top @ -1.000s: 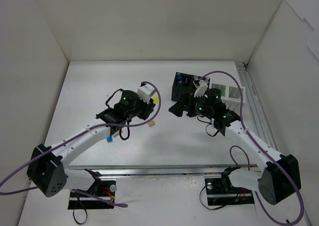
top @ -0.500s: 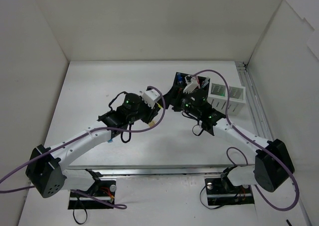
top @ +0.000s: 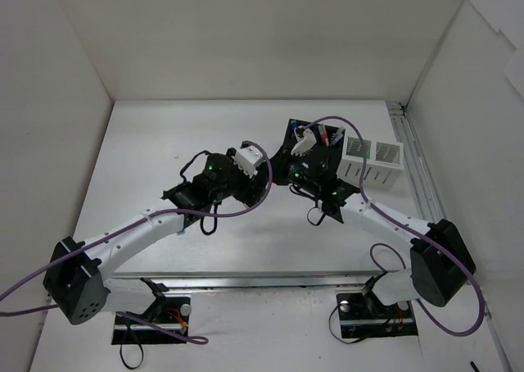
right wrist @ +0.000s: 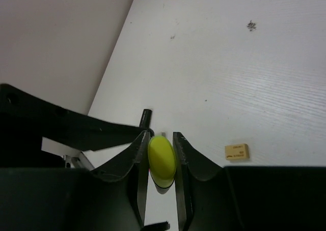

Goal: Sort the stationery into containers
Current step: Place the pen in the storage box.

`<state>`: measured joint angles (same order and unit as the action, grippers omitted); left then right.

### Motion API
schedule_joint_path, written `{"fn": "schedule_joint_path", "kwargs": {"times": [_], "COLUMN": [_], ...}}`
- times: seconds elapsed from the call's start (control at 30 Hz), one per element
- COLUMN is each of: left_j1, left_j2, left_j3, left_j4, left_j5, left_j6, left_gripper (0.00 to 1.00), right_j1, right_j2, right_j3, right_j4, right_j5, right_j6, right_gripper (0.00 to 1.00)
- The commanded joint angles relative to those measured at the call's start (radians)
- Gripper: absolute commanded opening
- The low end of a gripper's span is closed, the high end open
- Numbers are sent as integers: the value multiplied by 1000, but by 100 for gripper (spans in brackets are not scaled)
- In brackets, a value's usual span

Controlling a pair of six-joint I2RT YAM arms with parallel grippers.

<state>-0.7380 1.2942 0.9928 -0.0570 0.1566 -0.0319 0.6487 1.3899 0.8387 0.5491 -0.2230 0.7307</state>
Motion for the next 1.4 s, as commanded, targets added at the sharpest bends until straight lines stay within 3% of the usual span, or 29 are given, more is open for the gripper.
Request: {"fn": "schedule_joint_path", "kwargs": {"times": [0.0, 0.03, 0.1, 0.2, 0.27, 0.4, 0.5, 0.63, 0.83, 0.97, 1.03, 1.07, 1.13, 1.27, 1.37], "left_j1": [-4, -4, 25, 106, 155, 349, 449, 581, 644, 654, 654, 654, 664, 674, 674], "left_j2": [-4, -6, -19, -62, -96, -142, -157, -141, -153, -121, -80, -67, -29, 17, 51], "left_j3": [70, 67, 49, 21, 7, -23, -62, -123, -203, -232, -233, -235, -238, -243, -238], "left_j4": [68, 68, 69, 27, -41, -226, -318, -349, -324, -291, -294, -294, -288, -262, -253], "left_j5": [-63, -78, -152, -218, -255, -307, -307, -259, -226, -201, -201, -200, -193, -184, -178], "left_j6": [-25, -46, -91, -180, -262, -449, -577, -600, -622, -619, -620, -623, -632, -652, -675], "left_gripper": [79, 92, 99, 99, 100, 99, 100, 99, 100, 100, 99, 99, 99, 99, 94], "right_j1": [-15, -26, -79, -158, -211, -323, -418, -527, -584, -590, -593, -592, -597, -593, -590], "right_j2": [-83, -94, -124, -170, -187, -189, -144, -52, 53, 87, 103, 115, 118, 81, 20], "right_j3": [48, 56, 72, 121, 170, 217, 243, 270, 275, 252, 261, 267, 273, 283, 277], "right_j4": [23, -3, -72, -213, -300, -344, -344, -304, -281, -284, -311, -325, -343, -383, -422], "right_j5": [95, 105, 132, 218, 385, 559, 535, 456, 468, 473, 419, 403, 386, 364, 355], "right_j6": [-82, -97, -141, -264, -336, -474, -505, -516, -511, -491, -490, -481, -475, -478, -476], "right_gripper": [1, 0, 0, 0, 0, 0, 0, 0, 0, 5, 12, 27, 48, 73, 84]}}
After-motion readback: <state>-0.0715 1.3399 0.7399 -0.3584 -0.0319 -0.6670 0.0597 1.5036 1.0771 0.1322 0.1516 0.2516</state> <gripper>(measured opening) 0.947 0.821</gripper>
